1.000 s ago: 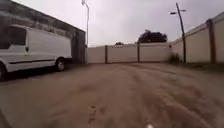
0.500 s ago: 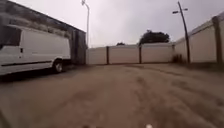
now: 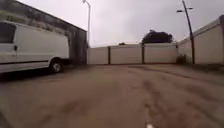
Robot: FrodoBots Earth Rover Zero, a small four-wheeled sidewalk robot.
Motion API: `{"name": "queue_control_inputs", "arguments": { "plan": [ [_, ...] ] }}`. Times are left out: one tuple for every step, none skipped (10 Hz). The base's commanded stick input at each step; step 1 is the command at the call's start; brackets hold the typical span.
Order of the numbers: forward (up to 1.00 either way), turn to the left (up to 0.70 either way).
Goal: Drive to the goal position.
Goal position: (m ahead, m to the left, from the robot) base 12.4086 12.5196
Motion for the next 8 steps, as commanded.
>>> {"name": "queue_control_inputs", "arguments": {
  "plan": [
    [0.85, 0.05],
    [0.85, 0.05],
    [0.85, 0.05],
    [0.85, 0.05],
    [0.85, 0.05],
    [0.85, 0.05],
    [0.85, 0.05],
    [0.85, 0.05]
  ]
}}
